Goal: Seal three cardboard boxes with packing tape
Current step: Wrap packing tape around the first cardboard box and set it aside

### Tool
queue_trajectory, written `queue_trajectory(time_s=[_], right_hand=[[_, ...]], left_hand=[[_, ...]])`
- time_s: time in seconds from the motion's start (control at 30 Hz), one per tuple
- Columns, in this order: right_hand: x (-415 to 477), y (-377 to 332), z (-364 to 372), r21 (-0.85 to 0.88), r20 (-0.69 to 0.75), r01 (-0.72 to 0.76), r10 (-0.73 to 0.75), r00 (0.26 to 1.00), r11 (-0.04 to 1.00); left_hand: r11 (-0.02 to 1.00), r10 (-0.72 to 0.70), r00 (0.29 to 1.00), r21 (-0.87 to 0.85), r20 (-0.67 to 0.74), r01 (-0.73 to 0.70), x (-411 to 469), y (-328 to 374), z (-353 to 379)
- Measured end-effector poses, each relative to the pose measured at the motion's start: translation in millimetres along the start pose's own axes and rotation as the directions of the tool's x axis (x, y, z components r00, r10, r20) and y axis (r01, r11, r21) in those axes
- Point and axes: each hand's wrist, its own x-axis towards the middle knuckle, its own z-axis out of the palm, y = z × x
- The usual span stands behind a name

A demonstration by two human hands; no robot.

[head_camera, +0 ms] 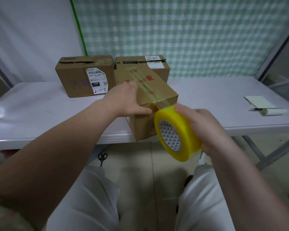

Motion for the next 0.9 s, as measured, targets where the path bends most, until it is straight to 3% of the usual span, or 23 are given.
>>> queue_trajectory(time_s=[0.43, 0.57, 0.67, 0.8, 0.9], right_hand=[[25, 46, 29, -0.059, -0.050, 0.003, -0.006, 0.999, 0.998], [37, 61, 43, -0.113, -0.039, -0.063, 0.059, 0.997, 0.992], [40, 66, 49, -0.076, -0.025, -0.120, 0.119, 0.993, 0.990], [40, 65, 48, 0.001, -0.007, -0.155, 0.155, 0.988, 0.988], [41, 70, 45, 0.073, 0.048, -0.161, 0.158, 0.986, 0.984]], left_hand=[[0.995, 0.005, 1.000, -0.099, 0.003, -0.004, 1, -3, 3], [0.997, 0.060, 0.991, -0.046, 0.120, -0.055, 4, -3, -6], [1.000, -0.010, 0.968, 0.019, 0.250, 0.006, 3, 4, -13], [0.966, -0.184, 0.977, 0.203, 0.106, 0.160, 2, 38, 2], [0.954, -0.112, 0.993, 0.275, -0.042, 0.119, 4, 55, 16]])
